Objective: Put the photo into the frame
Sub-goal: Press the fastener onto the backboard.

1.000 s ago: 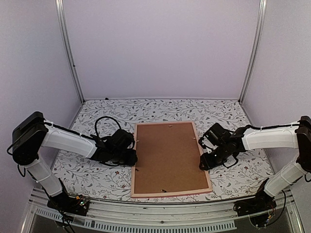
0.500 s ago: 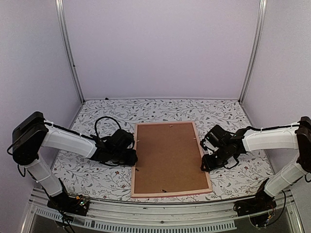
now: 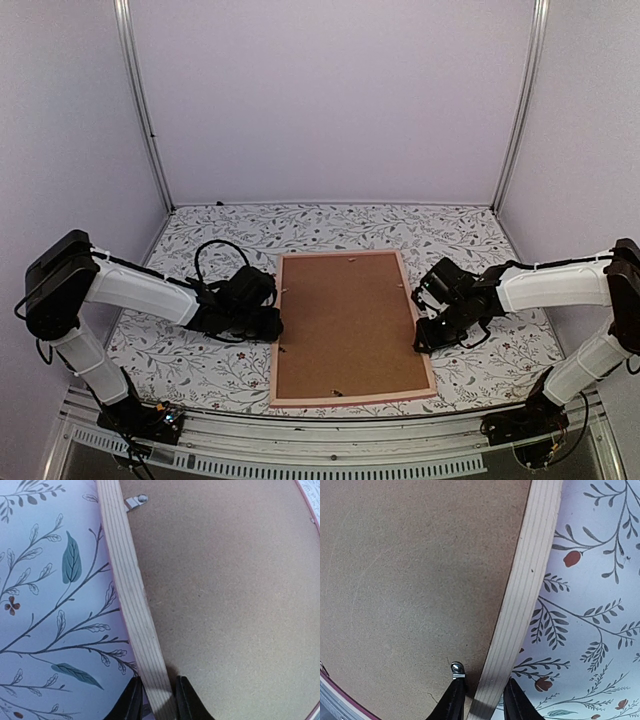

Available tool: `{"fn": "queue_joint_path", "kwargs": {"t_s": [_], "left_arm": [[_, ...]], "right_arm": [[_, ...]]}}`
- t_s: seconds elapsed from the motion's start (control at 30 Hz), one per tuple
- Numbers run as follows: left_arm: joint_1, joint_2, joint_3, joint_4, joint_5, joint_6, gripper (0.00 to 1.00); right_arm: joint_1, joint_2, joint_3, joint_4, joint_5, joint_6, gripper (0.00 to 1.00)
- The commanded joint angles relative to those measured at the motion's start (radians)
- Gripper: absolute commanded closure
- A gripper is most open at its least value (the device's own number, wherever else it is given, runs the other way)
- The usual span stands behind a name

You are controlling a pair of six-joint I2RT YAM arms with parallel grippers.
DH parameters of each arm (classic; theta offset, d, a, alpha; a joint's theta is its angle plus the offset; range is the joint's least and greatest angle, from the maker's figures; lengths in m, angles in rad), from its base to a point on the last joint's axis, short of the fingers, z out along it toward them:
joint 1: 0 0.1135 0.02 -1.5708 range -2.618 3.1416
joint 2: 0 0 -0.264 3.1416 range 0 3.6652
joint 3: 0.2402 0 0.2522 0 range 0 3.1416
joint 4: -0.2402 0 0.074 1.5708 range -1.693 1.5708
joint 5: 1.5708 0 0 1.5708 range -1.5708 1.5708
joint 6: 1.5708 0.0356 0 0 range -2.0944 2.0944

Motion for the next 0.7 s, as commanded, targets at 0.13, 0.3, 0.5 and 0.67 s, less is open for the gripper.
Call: {"fn": "queue_joint_path", "kwargs": {"t_s": [0.13,0.3,0.5,0.67], "left_arm": [[0.004,0.023,-0.008,-0.021,0.047,0.017,0.76],[0.005,0.026,-0.006,-0.020,0.048,0.018,0.75],[0.005,0.029,-0.003,-0.019,0.048,0.018,0.76],[0.005,0.028,-0.006,-0.020,0.047,0.019,0.76]], "right_arm": [[0.004,0.052,-0.019,-0.034,0.056,0.031,0.75],[0.003,0.049,-0.011,-0.035,0.096,0.040,0.78],[-0.002,-0.008,0.002,-0.010,0.095,0.041,0.81],[-0.012,-0.055,-0.002,0.036,0.029,0.022,0.82]]}}
